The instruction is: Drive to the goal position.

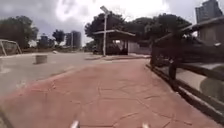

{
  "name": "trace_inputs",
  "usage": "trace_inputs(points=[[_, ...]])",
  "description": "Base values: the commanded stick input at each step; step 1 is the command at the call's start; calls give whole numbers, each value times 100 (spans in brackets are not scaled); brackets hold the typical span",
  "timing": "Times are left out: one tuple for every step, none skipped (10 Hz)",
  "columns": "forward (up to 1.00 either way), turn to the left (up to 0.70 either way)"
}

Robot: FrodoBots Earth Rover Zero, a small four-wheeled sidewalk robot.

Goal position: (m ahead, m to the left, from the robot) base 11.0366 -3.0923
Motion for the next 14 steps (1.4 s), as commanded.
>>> trace_inputs(points=[[70, -15], [70, -2], [70, 0], [70, 0], [70, 0], [70, 0], [70, 0], [70, 0], [70, 0], [70, 0], [70, 0], [70, 0], [70, 0], [70, 0]])
